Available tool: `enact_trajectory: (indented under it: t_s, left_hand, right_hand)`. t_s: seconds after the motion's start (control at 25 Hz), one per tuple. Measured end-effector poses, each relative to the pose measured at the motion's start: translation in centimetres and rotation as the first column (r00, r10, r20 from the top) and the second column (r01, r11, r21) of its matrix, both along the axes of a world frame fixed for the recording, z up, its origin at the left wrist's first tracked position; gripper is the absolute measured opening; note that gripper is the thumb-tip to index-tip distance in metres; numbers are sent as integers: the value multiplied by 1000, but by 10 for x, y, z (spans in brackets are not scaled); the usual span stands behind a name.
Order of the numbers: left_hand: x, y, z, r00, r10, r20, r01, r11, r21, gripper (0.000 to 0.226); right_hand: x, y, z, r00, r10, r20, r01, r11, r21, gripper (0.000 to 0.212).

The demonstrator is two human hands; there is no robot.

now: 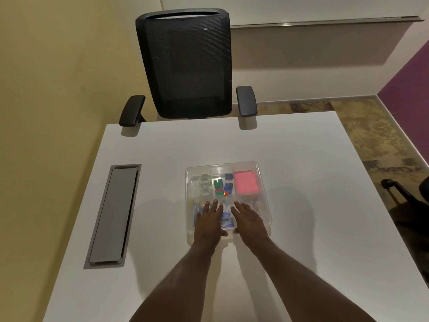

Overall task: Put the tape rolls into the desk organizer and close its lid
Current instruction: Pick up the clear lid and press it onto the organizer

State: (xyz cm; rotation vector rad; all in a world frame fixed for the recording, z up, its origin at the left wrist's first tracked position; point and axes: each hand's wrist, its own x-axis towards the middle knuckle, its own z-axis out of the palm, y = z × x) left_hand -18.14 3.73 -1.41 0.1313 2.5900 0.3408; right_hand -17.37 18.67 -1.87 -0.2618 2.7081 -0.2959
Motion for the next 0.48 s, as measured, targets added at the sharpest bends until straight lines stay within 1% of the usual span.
enact_trajectory:
  t_s: [0.48]
  left_hand:
    - [-55,-5,-7,1000,16,-20,-15,999,32,99]
  right_hand:
    - [-53,-2,1,1000,-16,-13,16,1000,-7,74]
